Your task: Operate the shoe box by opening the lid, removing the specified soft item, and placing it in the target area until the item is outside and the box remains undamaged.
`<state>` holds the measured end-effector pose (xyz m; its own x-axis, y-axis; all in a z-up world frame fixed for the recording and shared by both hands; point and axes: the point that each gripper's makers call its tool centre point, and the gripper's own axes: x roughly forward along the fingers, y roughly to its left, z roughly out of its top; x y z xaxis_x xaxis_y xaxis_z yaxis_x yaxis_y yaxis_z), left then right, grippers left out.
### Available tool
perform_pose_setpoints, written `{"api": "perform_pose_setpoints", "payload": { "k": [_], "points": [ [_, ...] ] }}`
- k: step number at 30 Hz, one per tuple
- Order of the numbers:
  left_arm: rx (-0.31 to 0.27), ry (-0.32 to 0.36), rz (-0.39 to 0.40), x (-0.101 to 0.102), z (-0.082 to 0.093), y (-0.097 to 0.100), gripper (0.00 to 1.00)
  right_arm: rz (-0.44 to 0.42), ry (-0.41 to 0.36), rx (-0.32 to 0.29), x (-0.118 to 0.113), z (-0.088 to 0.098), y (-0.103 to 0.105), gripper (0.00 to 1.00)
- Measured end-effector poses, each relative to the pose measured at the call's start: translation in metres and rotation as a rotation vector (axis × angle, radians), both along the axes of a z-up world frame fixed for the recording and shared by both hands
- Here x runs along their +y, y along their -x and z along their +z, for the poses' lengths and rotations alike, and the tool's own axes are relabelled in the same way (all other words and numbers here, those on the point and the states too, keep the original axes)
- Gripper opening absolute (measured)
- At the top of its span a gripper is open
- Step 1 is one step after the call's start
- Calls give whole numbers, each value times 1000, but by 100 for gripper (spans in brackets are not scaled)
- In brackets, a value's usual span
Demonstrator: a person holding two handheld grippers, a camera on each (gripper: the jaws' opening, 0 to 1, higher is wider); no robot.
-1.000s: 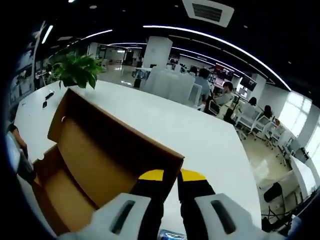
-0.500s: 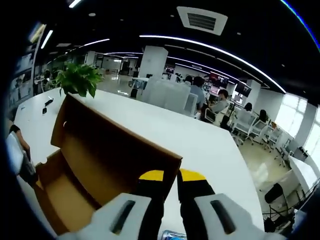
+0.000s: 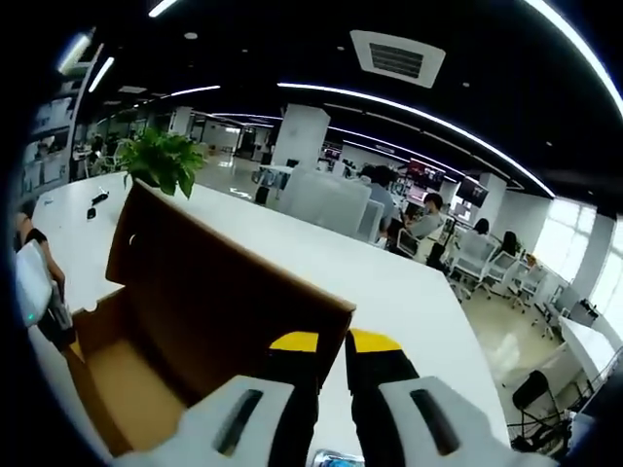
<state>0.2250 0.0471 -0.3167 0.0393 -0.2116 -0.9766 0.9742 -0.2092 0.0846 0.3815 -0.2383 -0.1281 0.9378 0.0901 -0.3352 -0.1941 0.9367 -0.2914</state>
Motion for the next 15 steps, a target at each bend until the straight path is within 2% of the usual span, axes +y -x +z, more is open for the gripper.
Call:
{"api": "perform_pose_setpoints", "payload": {
  "k": [15],
  "points": [
    [1,-1,1,0,0,-1,2,-10,-24,-53,5,6,20,7]
  ]
}}
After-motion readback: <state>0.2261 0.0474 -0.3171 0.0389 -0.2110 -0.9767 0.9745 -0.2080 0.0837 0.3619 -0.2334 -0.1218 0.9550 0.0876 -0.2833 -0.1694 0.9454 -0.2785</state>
